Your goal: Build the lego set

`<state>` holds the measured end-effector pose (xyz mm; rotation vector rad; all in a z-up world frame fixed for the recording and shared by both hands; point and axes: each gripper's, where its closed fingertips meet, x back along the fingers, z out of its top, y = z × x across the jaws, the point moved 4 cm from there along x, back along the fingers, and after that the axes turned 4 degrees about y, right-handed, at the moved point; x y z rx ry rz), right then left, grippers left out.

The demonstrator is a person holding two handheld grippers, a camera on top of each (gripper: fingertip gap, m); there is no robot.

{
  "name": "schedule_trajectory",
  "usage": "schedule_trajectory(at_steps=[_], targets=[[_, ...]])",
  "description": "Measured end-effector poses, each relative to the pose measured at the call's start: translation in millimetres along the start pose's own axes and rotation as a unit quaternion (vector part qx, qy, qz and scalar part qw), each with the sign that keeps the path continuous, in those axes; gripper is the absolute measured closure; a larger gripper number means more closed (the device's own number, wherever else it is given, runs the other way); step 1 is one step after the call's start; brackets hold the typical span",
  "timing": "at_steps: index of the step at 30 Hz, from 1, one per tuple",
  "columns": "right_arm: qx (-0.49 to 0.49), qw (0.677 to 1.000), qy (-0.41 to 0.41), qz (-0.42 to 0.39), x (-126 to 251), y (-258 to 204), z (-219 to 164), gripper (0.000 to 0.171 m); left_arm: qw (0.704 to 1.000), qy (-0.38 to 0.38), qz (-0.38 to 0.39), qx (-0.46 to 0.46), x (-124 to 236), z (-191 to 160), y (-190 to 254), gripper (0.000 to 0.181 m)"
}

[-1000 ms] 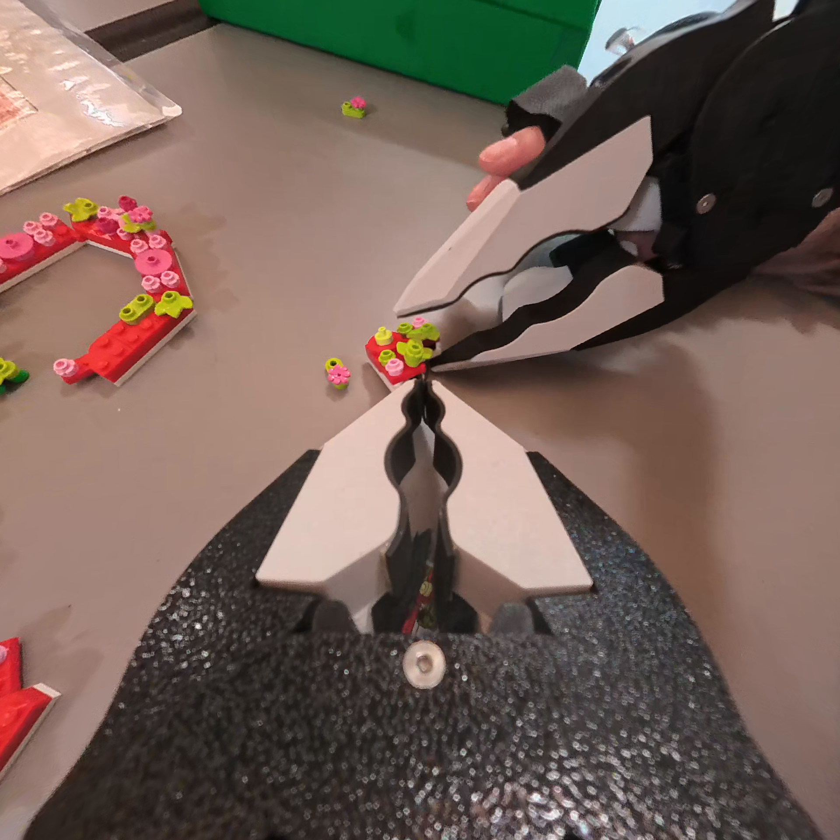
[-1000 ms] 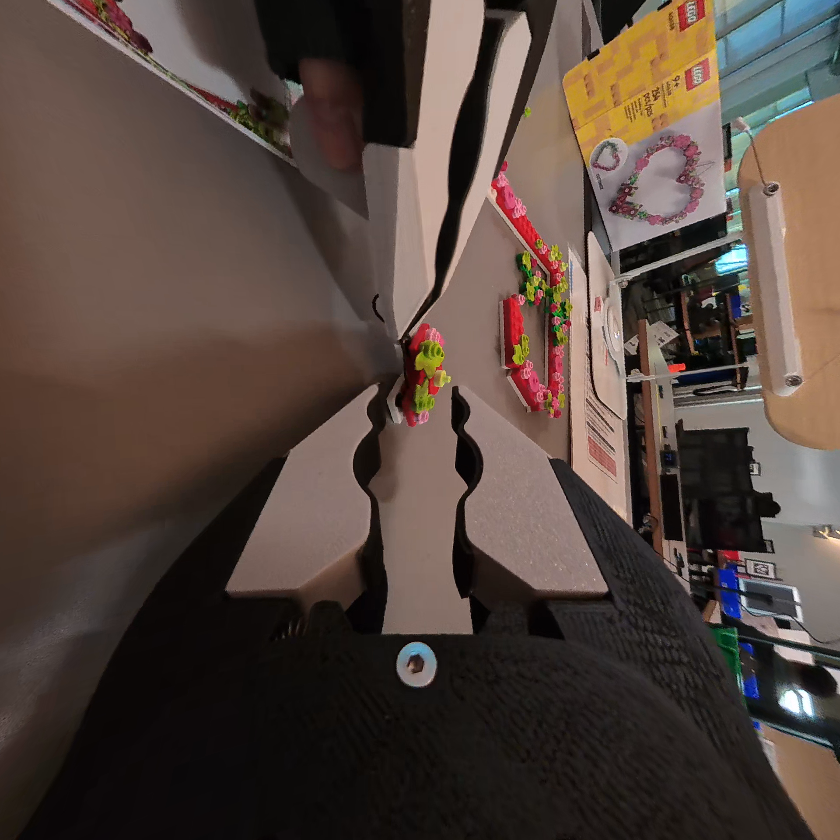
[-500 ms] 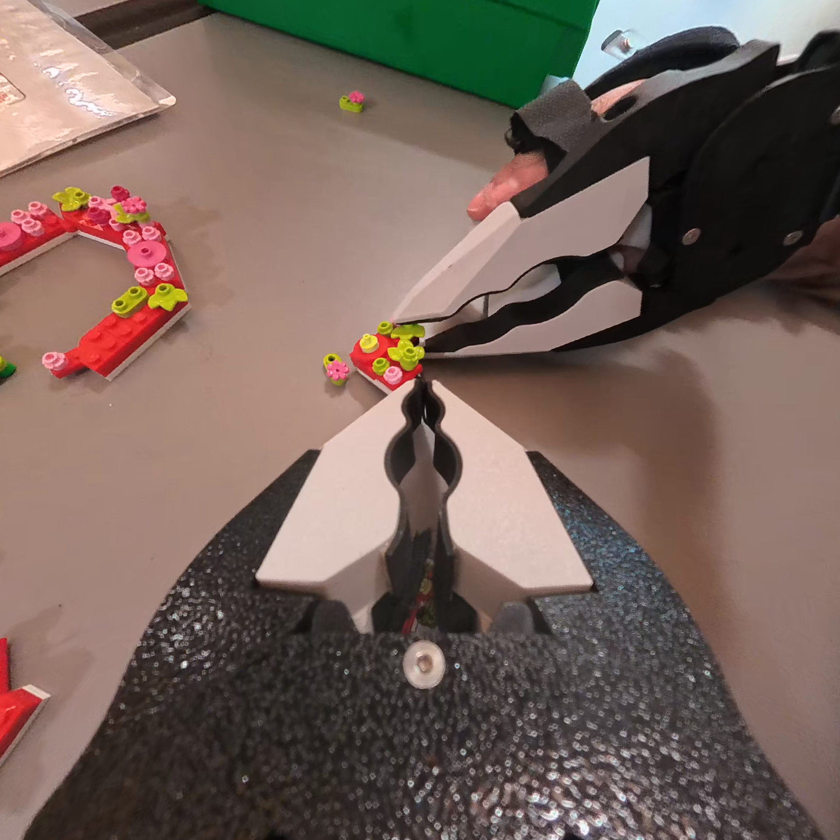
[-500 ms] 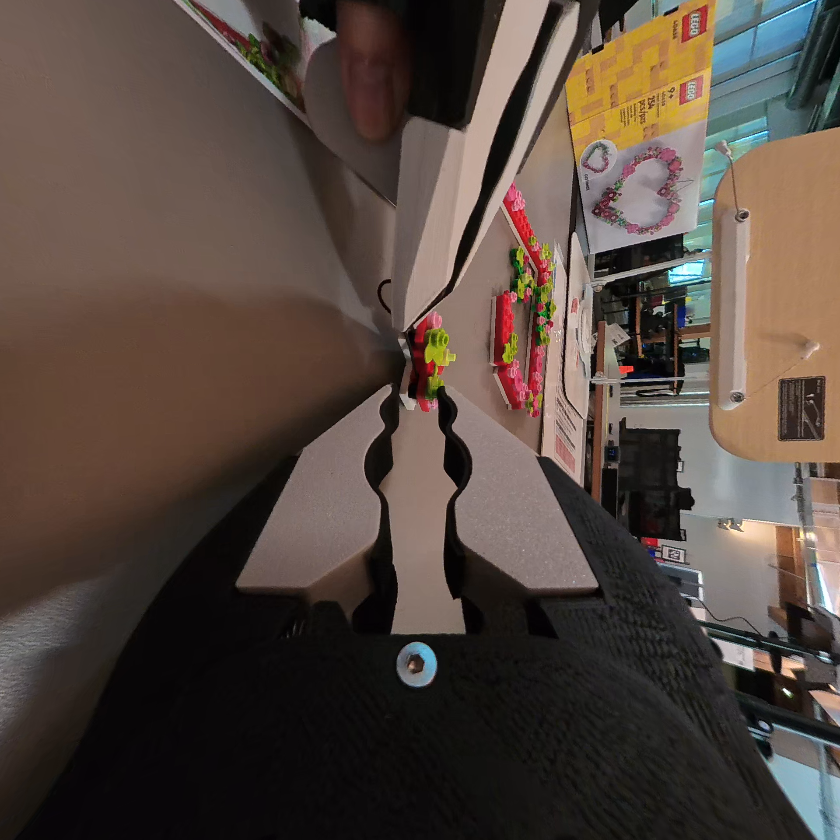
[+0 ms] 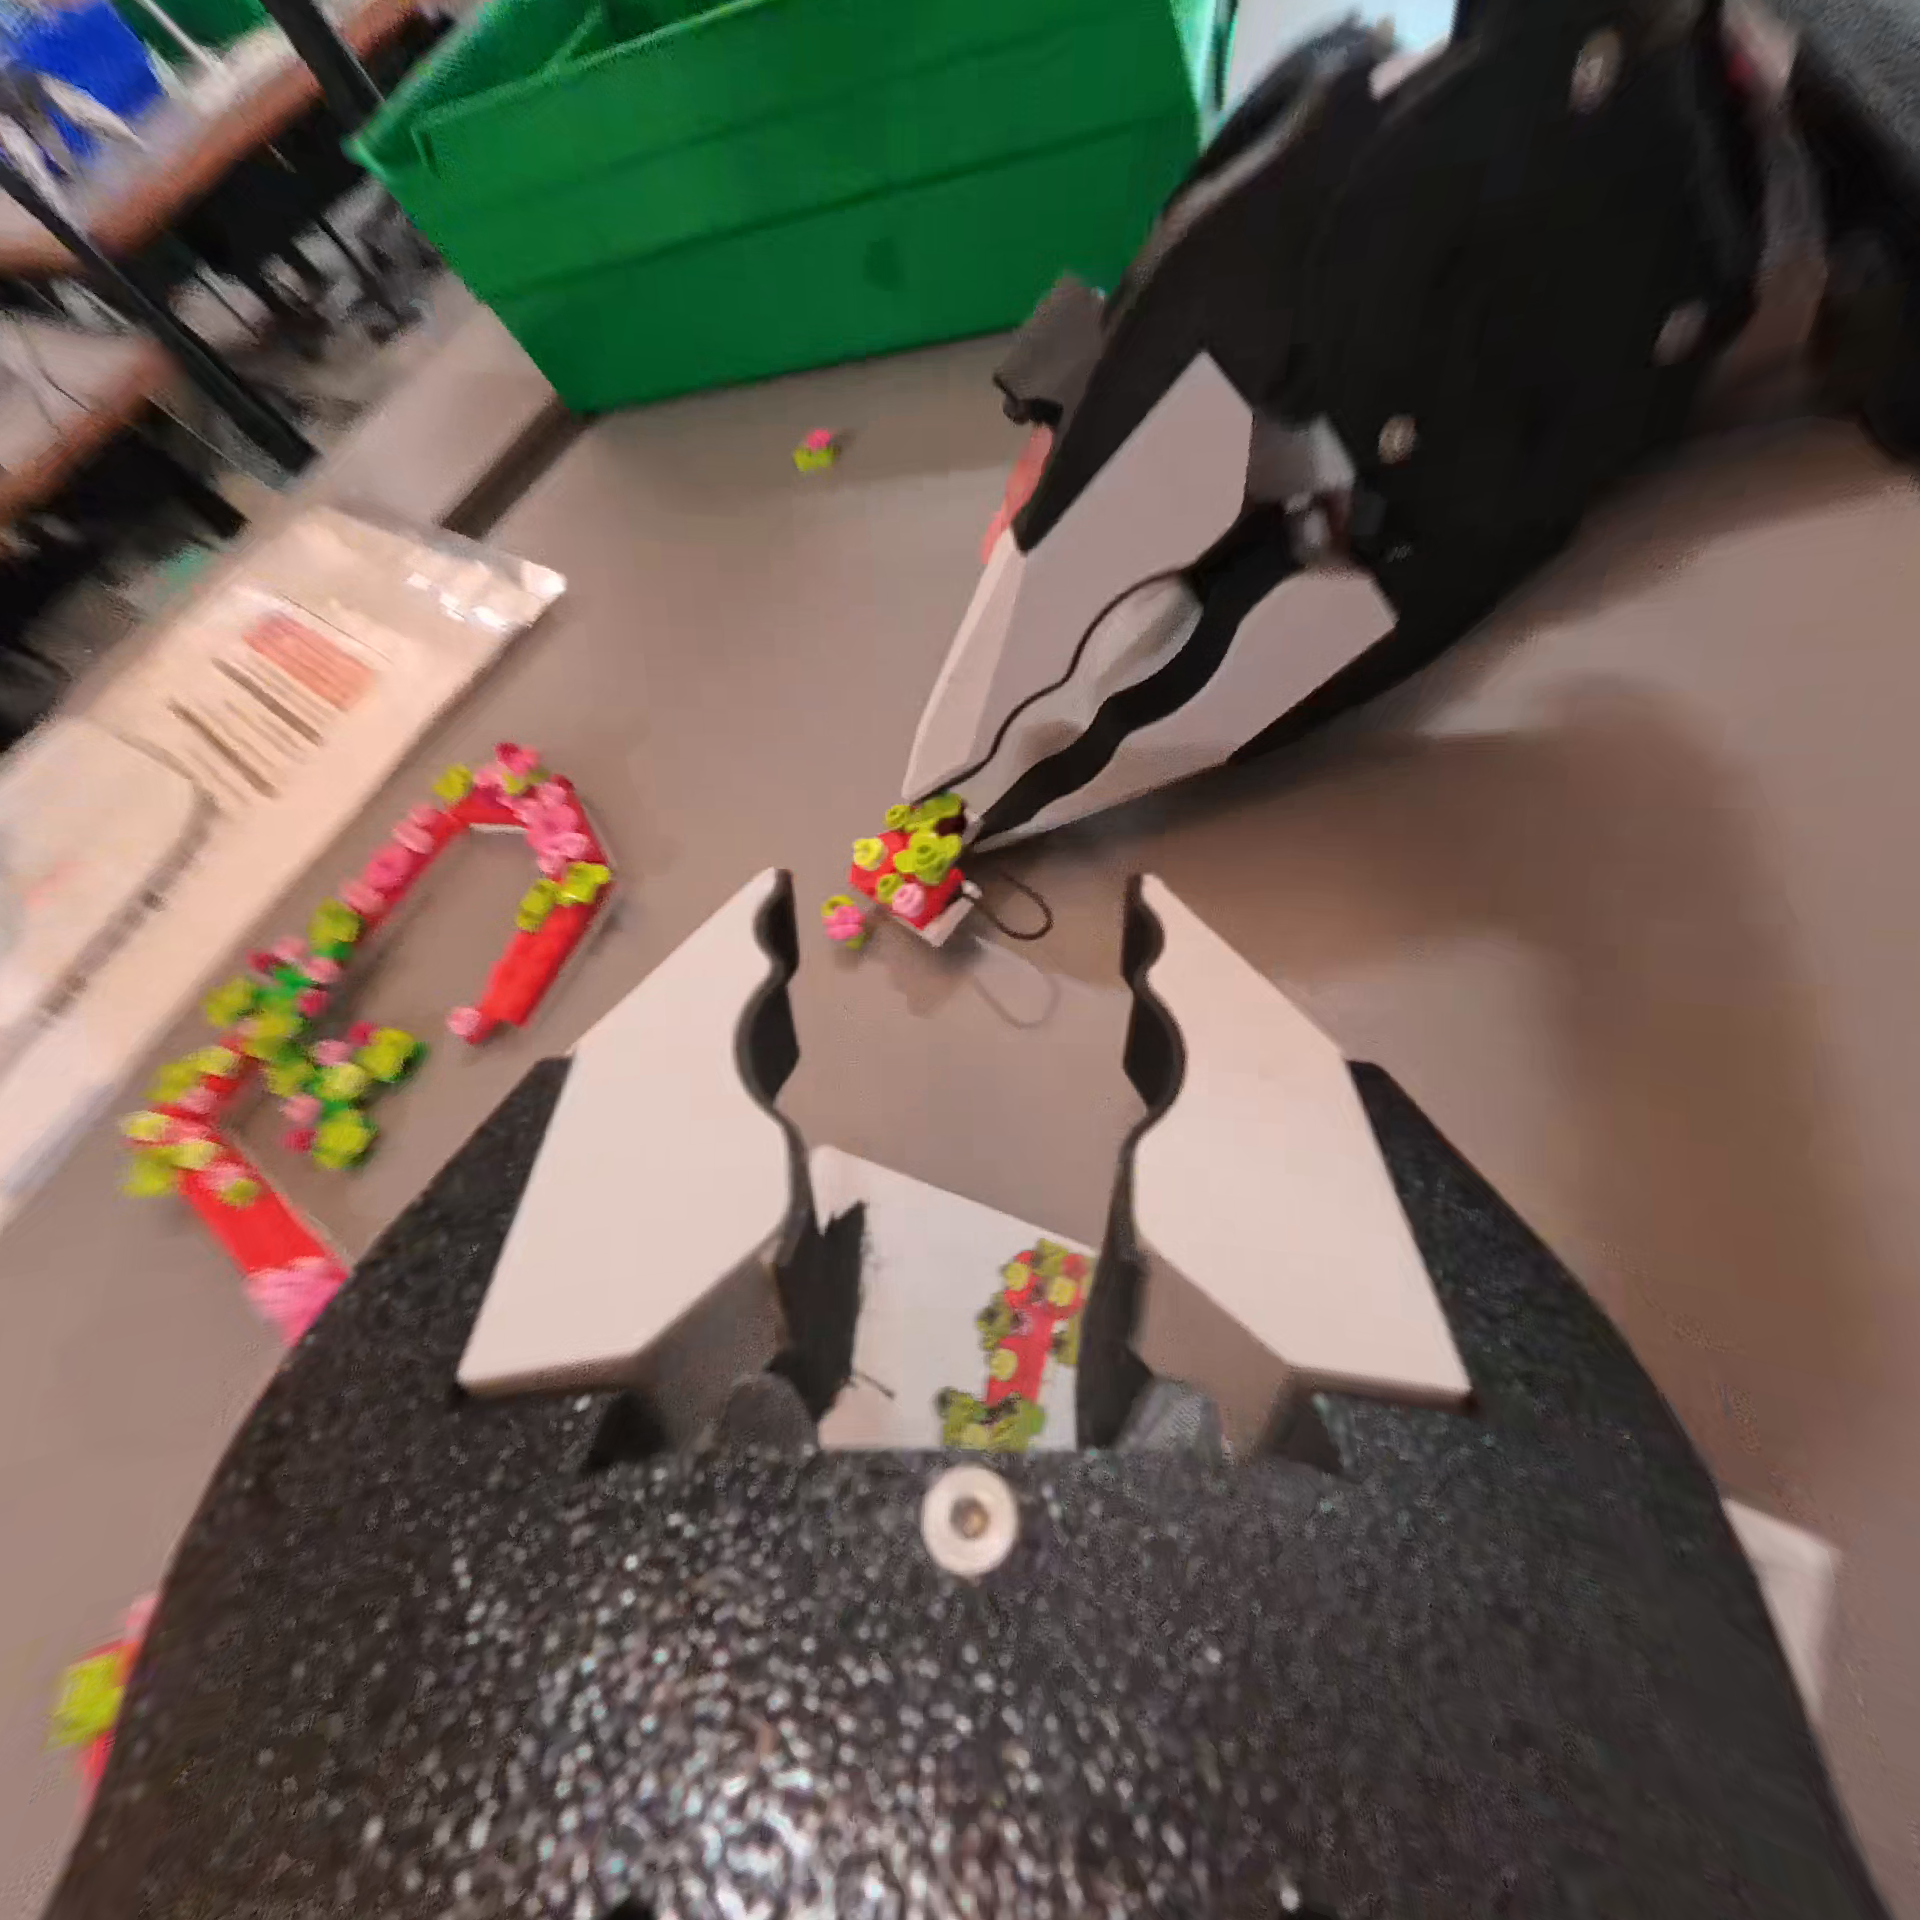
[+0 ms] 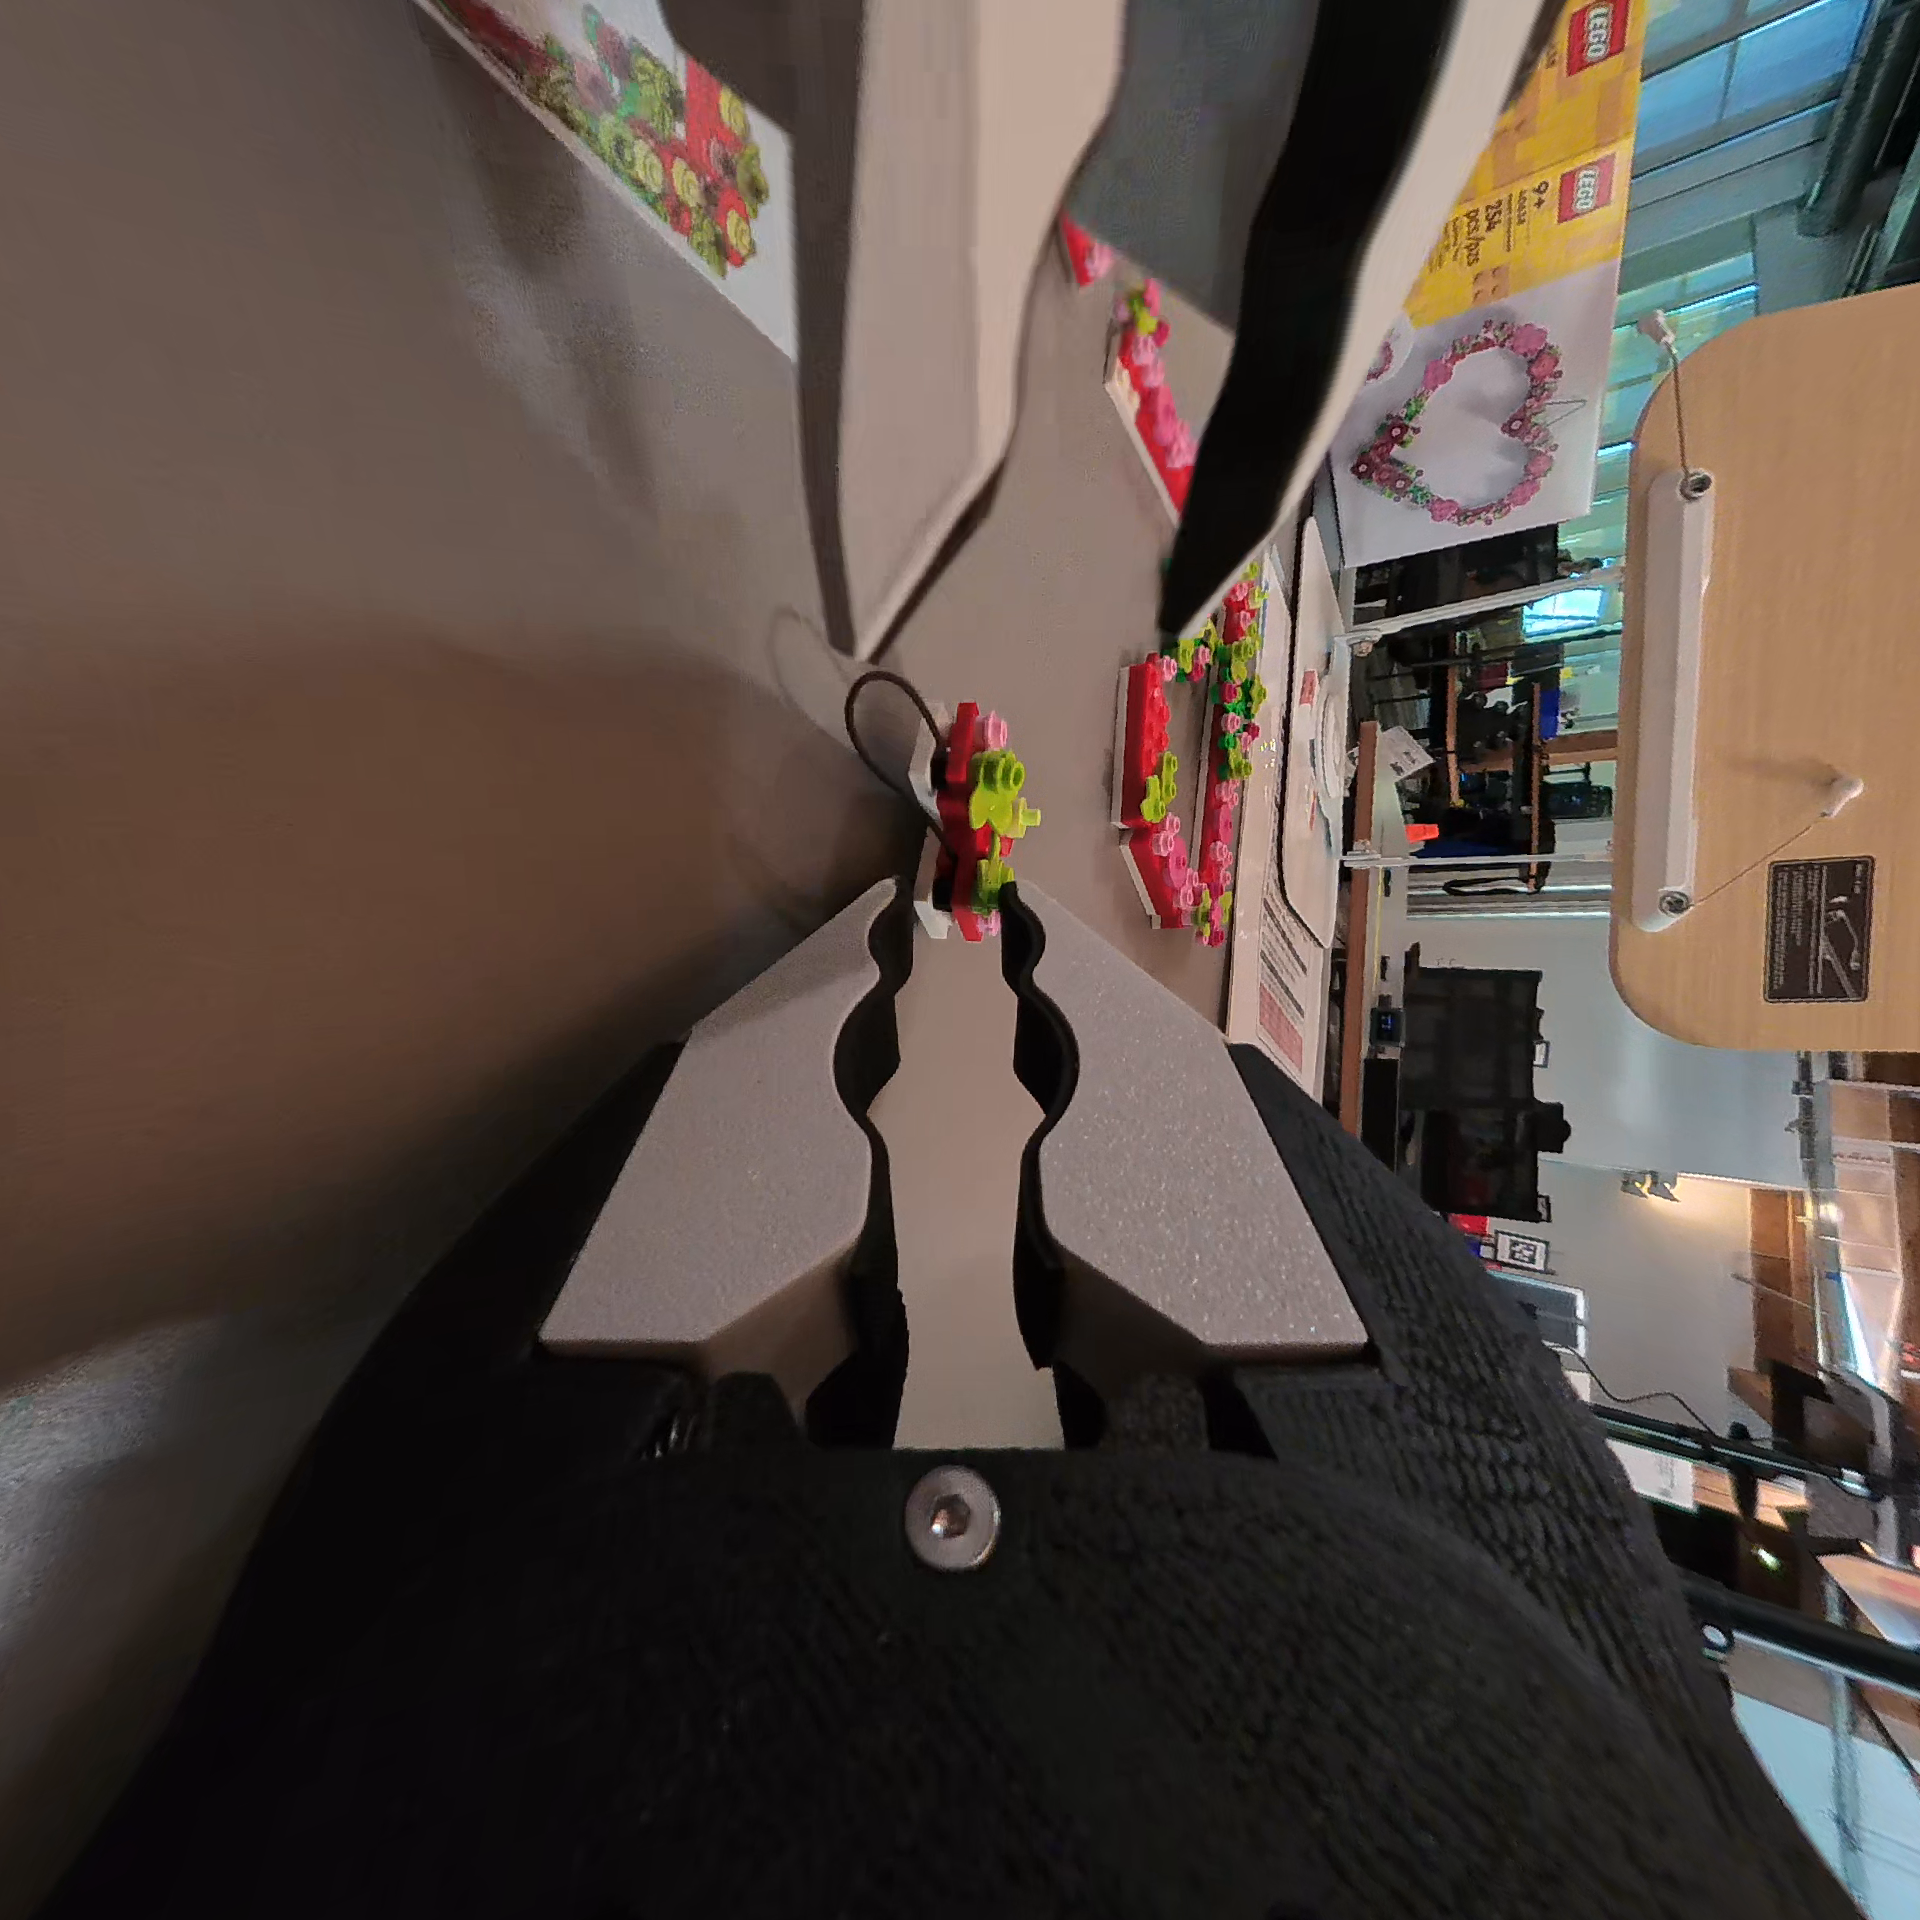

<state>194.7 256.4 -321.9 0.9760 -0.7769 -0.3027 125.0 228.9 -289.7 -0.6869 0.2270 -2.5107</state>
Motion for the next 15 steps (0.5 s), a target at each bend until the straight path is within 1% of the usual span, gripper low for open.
schedule_trajectory(at_steps=[2, 4, 5, 7, 9, 12, 15], targets=[[-0.001, 1.0, 0.001, 0.0, 0.7, 1.1, 0.6, 0.156, 0.995, -0.012, 0.008, -0.098, -3.3, -4.5, 5.5, 0.11], [-0.006, 1.0, 0.003, -0.003, 2.1, 3.8, 1.3, 0.156, 0.979, -0.033, 0.018, -0.2, -8.0, -11.7, 12.2, 0.109], [-0.012, 1.0, 0.007, -0.003, 3.2, 5.3, 2.1, 0.156, 0.968, -0.029, 0.036, -0.248, -9.2, -11.4, 13.6, 0.116], [-0.023, 1.0, 0.015, -0.006, 5.4, 8.8, 4.0, 0.156, 0.943, -0.02, 0.062, -0.327, -9.7, -8.3, 16.2, 0.117], [-0.025, 0.999, 0.019, -0.009, 6.9, 10.8, 5.1, 0.156, 0.921, -0.014, 0.088, -0.379, -10.4, -6.0, 15.3, 0.113], [-0.022, 1.0, 0.02, -0.008, 7.6, 10.6, 6.3, 0.156, 0.896, -0.015, 0.121, -0.427, -12.2, -6.7, 10.6, 0.112], [-0.024, 0.999, 0.027, -0.01, 9.2, 11.6, 9.6, 0.156, 0.878, -0.01, 0.134, -0.459, -13.6, -7.5, 9.4, 0.12]])
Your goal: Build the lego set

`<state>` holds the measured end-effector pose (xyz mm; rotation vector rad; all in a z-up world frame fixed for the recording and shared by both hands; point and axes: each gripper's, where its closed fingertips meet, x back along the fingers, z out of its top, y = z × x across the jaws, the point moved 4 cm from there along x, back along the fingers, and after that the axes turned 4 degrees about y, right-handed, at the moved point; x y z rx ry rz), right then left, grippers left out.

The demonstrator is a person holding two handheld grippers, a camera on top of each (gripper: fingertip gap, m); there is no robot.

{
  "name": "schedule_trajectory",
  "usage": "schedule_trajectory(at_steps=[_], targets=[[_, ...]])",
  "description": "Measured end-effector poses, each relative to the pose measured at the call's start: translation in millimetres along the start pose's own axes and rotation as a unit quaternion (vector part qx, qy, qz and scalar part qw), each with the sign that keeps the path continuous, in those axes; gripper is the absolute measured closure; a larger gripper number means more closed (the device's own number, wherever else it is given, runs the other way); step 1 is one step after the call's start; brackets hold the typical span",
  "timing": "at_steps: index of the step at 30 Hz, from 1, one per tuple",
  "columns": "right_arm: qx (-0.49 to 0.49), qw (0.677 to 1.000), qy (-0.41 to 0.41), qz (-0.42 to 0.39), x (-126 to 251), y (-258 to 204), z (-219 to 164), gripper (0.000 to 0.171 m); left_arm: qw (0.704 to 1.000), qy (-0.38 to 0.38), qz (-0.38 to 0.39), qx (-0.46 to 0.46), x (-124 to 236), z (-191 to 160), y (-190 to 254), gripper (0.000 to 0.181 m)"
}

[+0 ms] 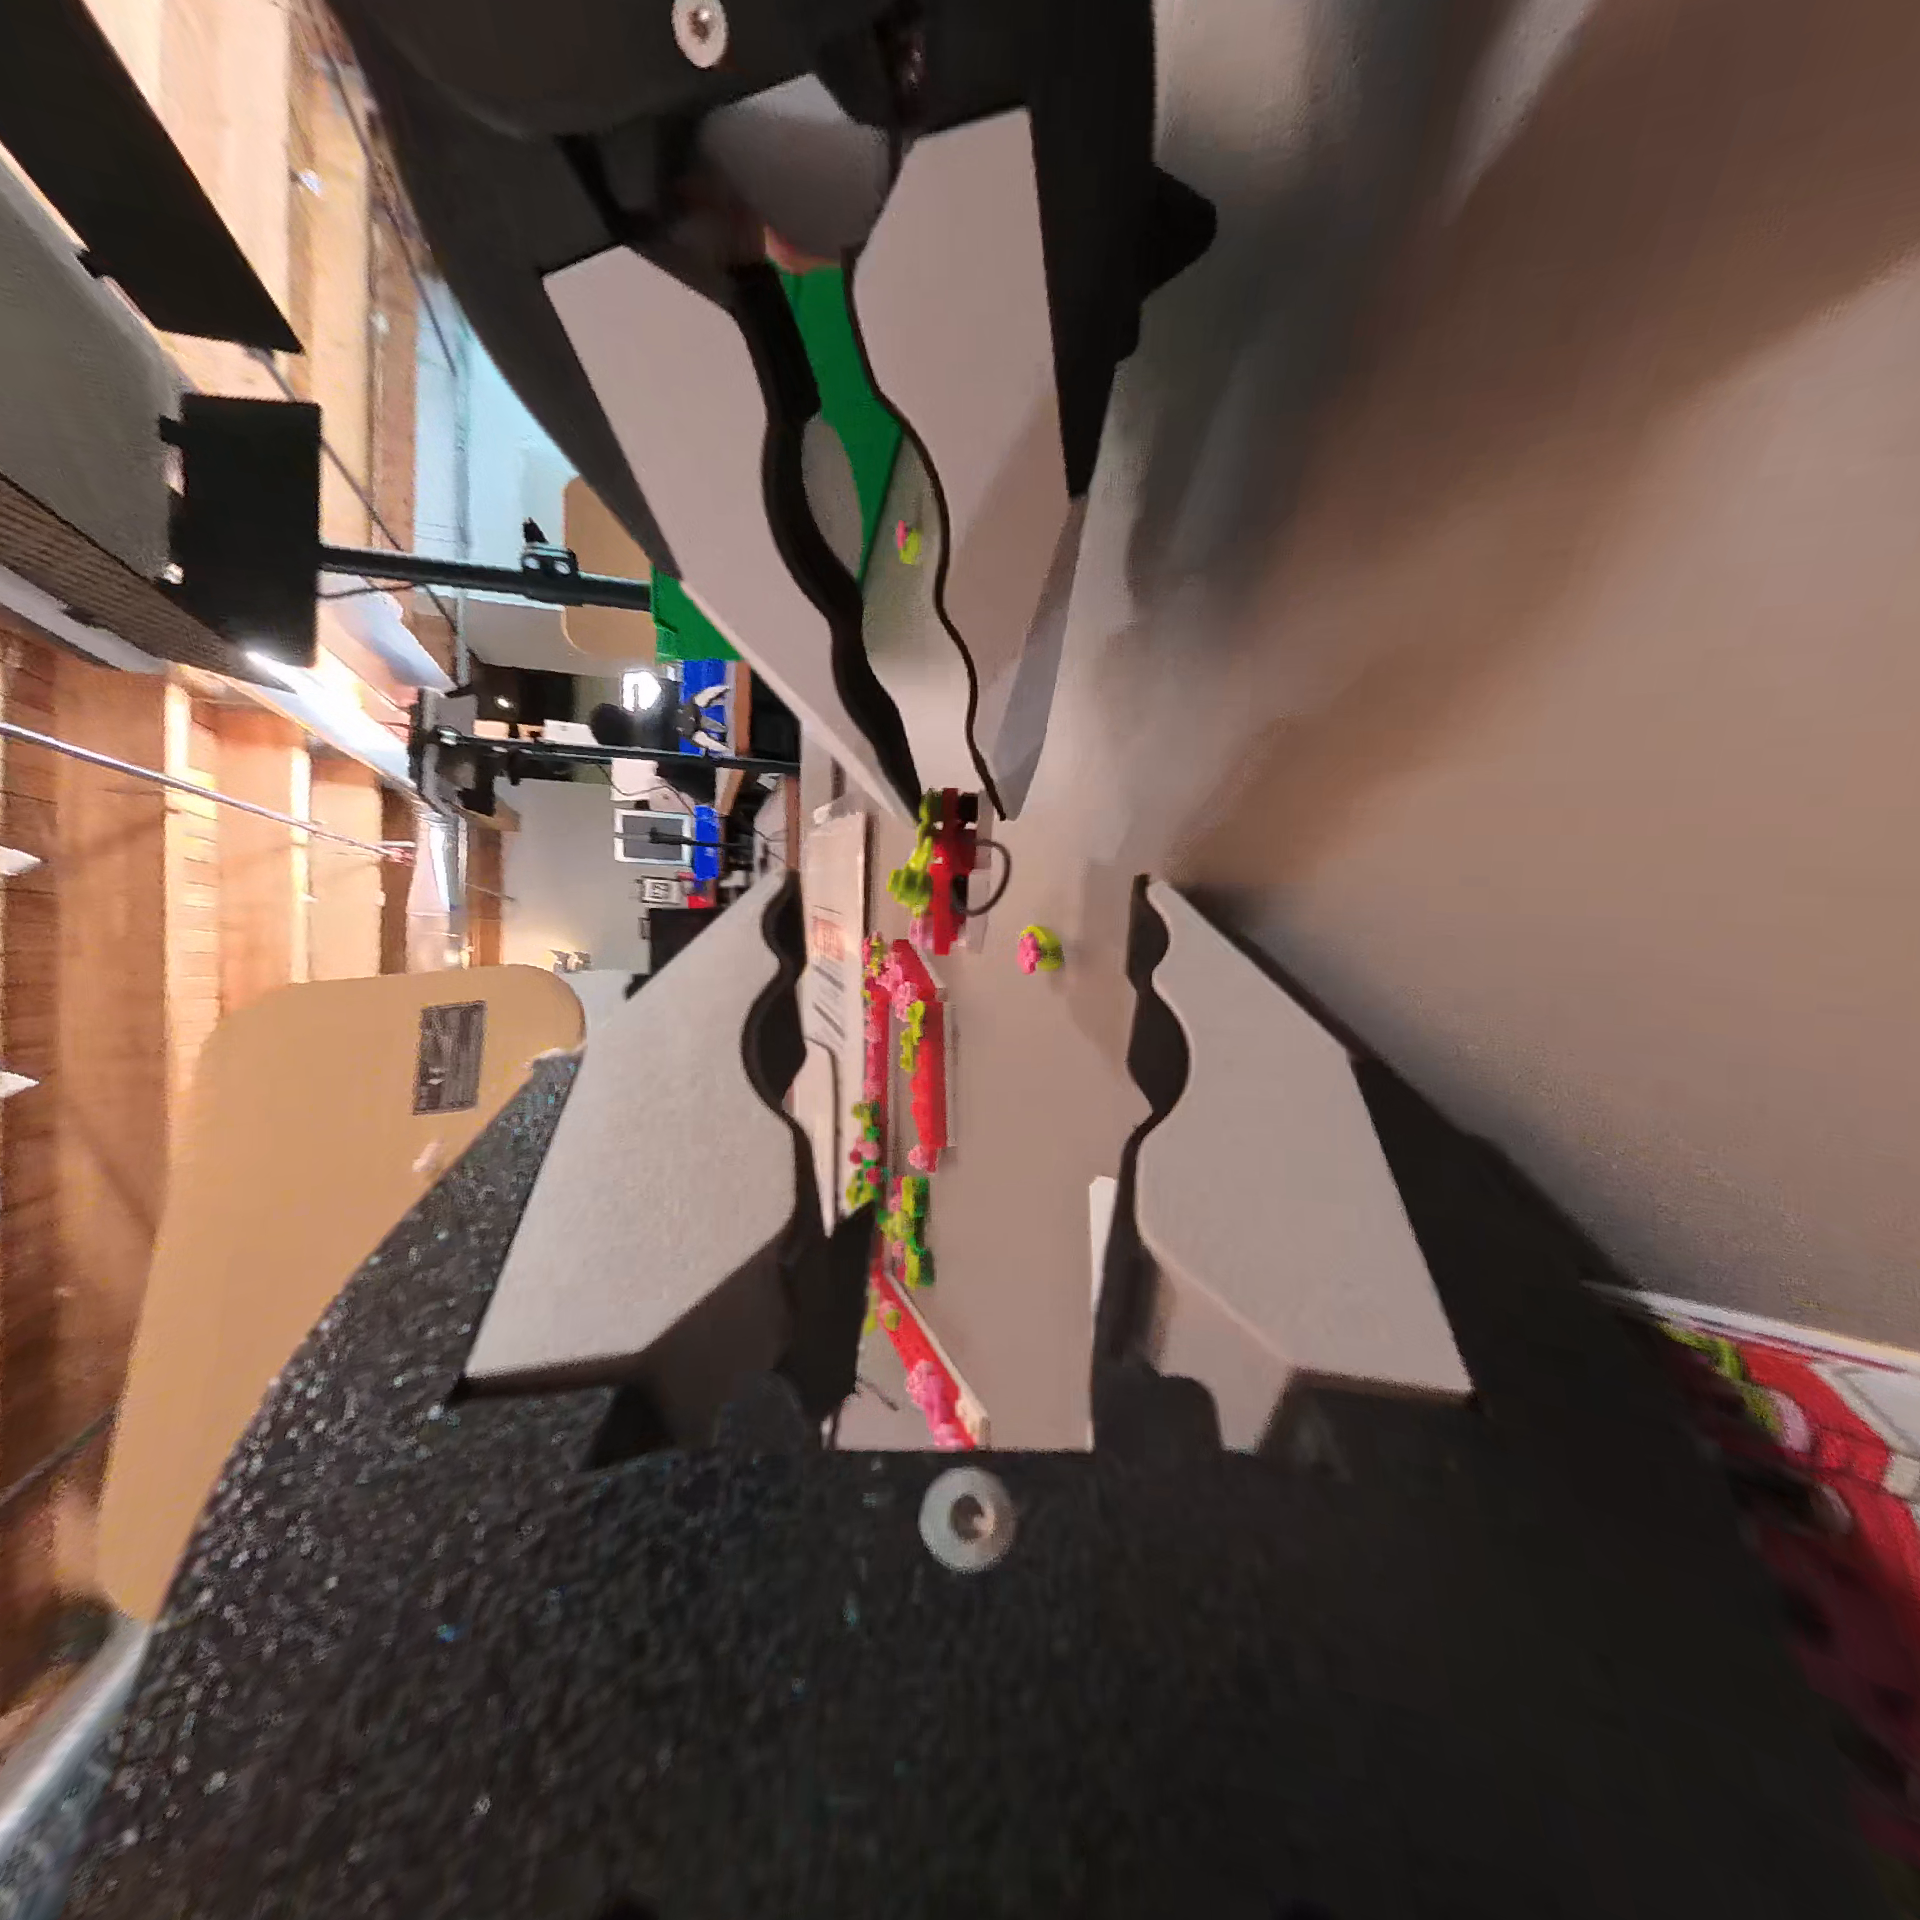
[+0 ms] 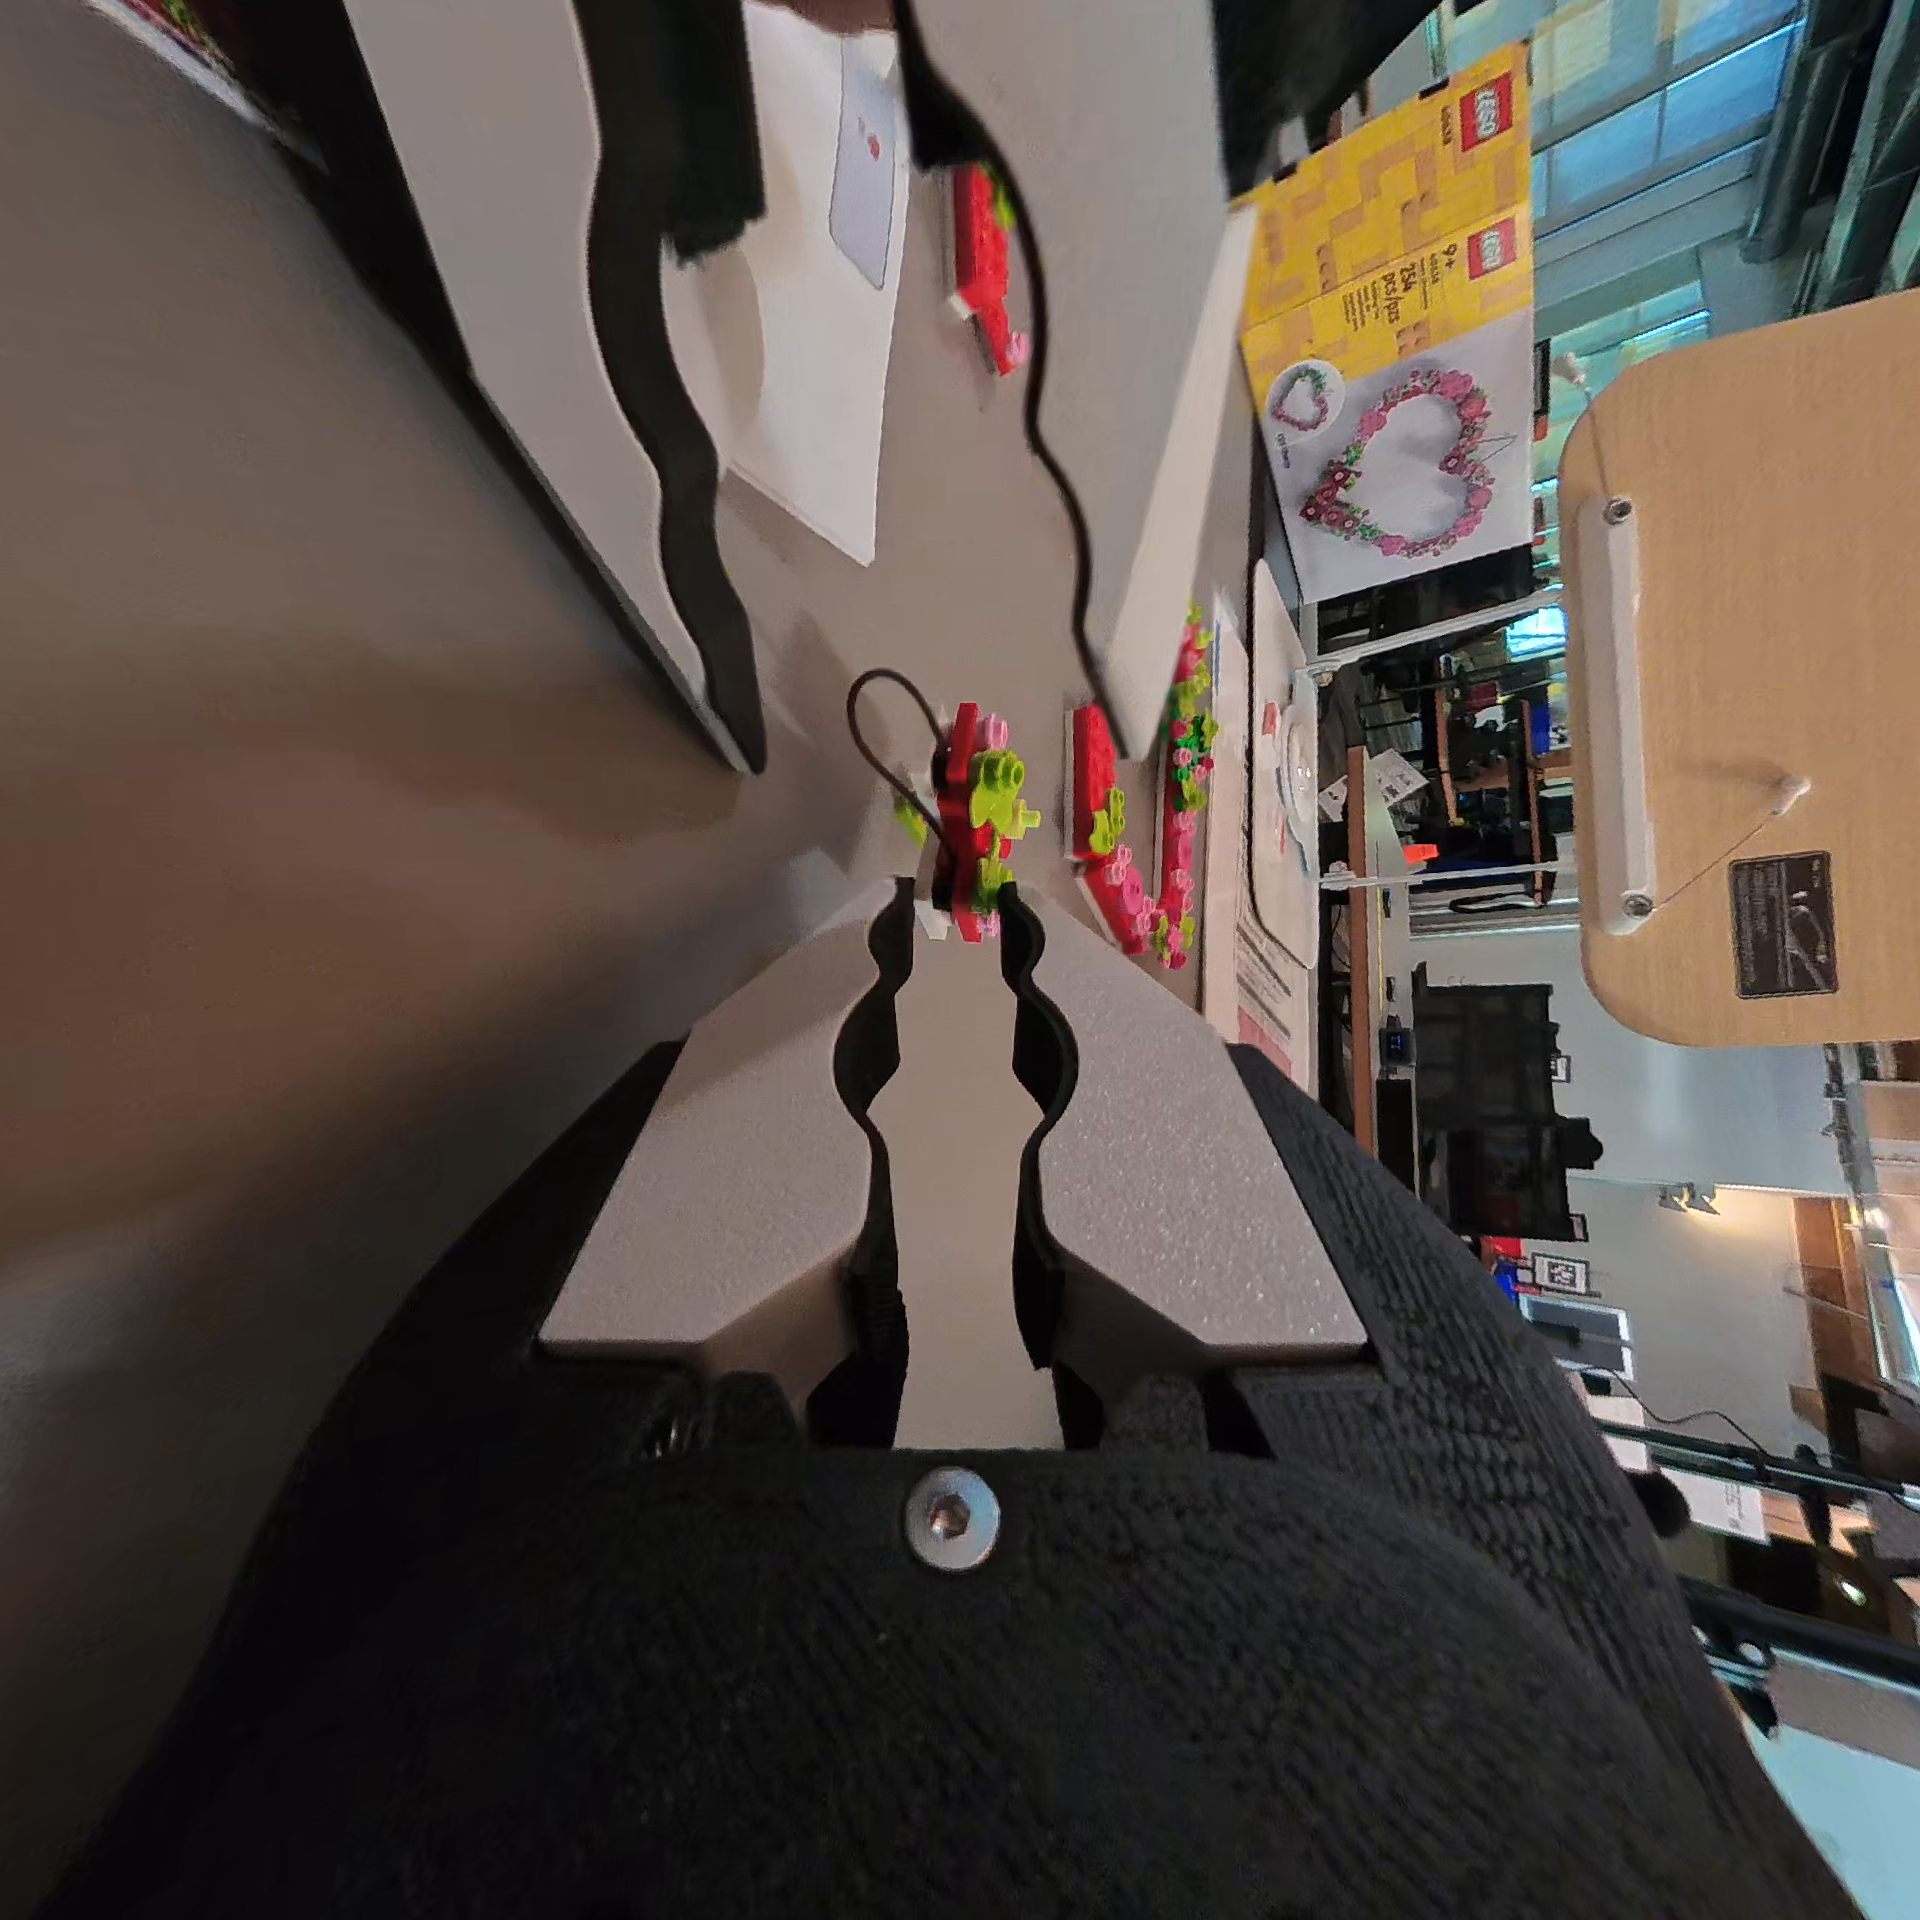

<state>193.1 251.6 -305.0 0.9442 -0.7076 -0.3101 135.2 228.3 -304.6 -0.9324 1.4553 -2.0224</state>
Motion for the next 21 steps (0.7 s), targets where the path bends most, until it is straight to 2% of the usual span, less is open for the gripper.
schedule_trajectory(at_steps=[3, 5, 11, 14, 15, 21], targets=[[-0.001, 1.0, 0.007, -0.003, 1.7, 1.3, 3.0, 0.157, 0.998, -0.01, 0.041, -0.049, -1.4, -2.0, -4.5, 0.129], [-0.002, 1.0, 0.01, -0.003, 2.2, 1.3, 4.1, 0.157, 0.996, -0.015, 0.042, -0.076, -3.8, -3.4, -0.8, 0.133], [0.004, 1.0, 0.016, 0.0, 3.4, -0.2, 6.9, 0.157, 0.996, -0.014, 0.047, -0.081, -4.5, -2.1, 0.2, 0.14], [0.003, 1.0, 0.02, 0.001, 4.1, -0.8, 8.7, 0.157, 0.993, -0.023, 0.059, -0.101, -4.7, -3.7, -0.4, 0.16], [0.003, 1.0, 0.02, 0.002, 4.0, -1.3, 8.8, 0.157, 0.992, -0.025, 0.059, -0.104, -4.5, -4.0, -0.3, 0.161], [0.003, 1.0, 0.029, 0.001, 5.8, -1.2, 11.6, 0.156, 0.997, -0.025, 0.043, -0.055, -2.6, -4.2, -1.5, 0.163]])
